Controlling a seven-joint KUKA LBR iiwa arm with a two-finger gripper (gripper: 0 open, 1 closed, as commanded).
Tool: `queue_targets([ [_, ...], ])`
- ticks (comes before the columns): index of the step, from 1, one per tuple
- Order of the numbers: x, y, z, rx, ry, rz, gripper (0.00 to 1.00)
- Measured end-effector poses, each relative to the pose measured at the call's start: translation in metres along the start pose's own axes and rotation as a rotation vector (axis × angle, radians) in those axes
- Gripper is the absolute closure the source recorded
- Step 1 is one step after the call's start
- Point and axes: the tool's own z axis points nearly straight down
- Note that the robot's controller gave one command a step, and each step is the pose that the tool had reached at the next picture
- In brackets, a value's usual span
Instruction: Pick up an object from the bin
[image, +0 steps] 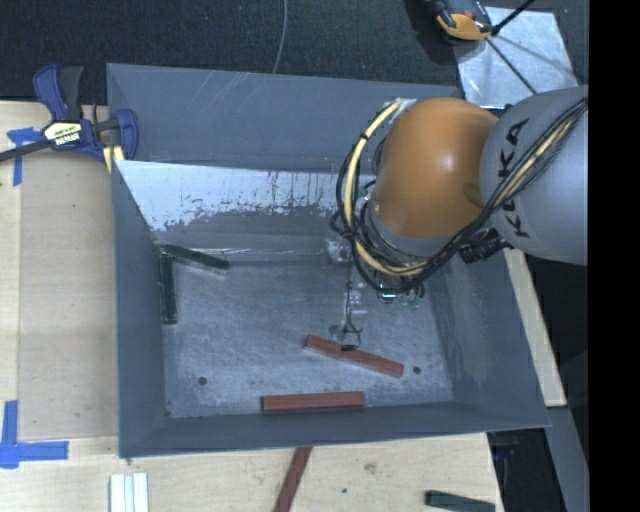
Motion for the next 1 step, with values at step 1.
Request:
queue_targets([
  [1,-0.0017,-0.0002,-0.0044,-0.001,-0.008,0.002,0.0],
])
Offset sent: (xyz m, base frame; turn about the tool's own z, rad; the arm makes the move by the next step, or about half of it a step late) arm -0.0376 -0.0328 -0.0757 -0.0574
